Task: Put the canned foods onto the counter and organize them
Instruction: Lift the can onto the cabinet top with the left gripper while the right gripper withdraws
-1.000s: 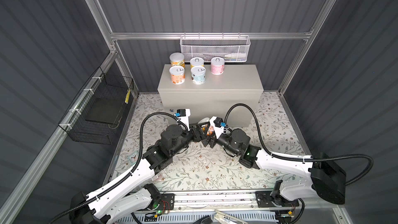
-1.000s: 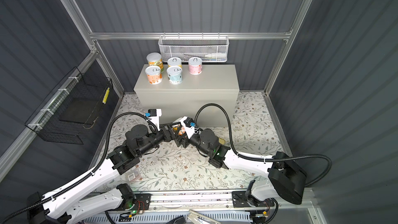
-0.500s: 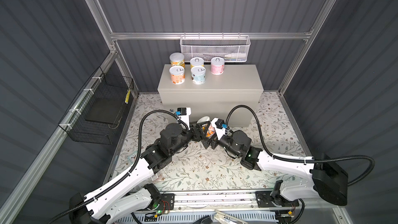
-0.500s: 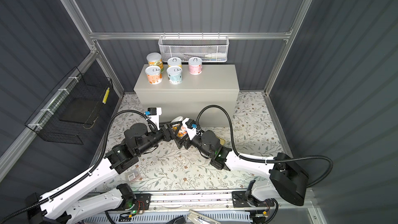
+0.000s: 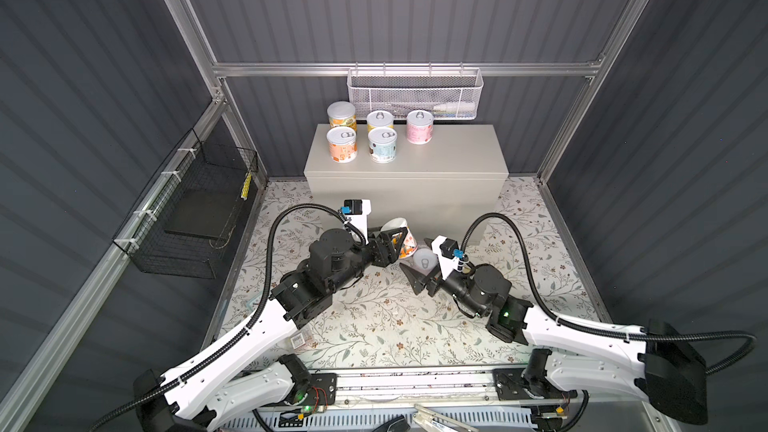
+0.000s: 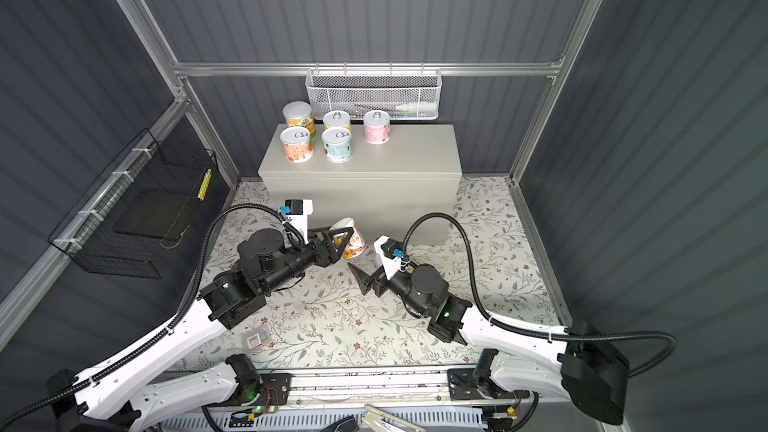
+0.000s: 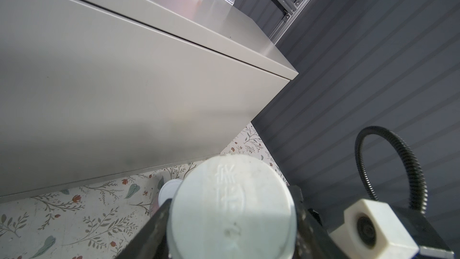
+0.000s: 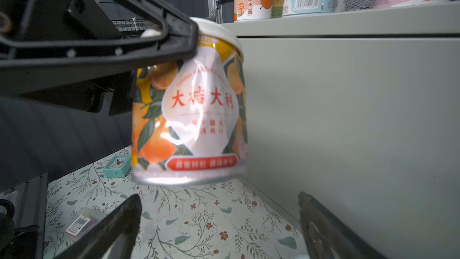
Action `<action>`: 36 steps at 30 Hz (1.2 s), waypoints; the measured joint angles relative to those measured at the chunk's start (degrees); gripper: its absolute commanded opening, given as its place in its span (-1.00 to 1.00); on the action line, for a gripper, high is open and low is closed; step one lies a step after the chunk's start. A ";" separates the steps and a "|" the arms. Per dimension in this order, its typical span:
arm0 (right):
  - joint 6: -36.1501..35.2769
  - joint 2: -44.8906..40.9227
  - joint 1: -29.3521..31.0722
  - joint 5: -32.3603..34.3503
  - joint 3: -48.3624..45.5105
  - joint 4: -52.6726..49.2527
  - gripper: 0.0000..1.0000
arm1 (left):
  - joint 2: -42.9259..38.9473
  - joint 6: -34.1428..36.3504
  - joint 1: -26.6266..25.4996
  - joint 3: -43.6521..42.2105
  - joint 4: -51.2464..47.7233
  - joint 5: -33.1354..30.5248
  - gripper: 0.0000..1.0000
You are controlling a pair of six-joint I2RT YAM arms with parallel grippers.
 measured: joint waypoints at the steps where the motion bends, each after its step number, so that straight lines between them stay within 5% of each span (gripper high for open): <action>1: 0.17 -2.01 0.00 0.42 -1.07 -0.74 0.97 | 0.81 0.35 0.00 1.18 -0.90 0.04 -0.32; 20: 4.59 -31.21 0.00 8.76 -7.21 -22.23 0.98 | 21.20 10.45 0.00 29.62 -7.82 1.77 -0.36; 36: 6.43 -39.98 -0.02 11.34 -10.08 -30.27 0.98 | 36.35 21.75 0.00 53.37 -10.36 -2.99 -0.37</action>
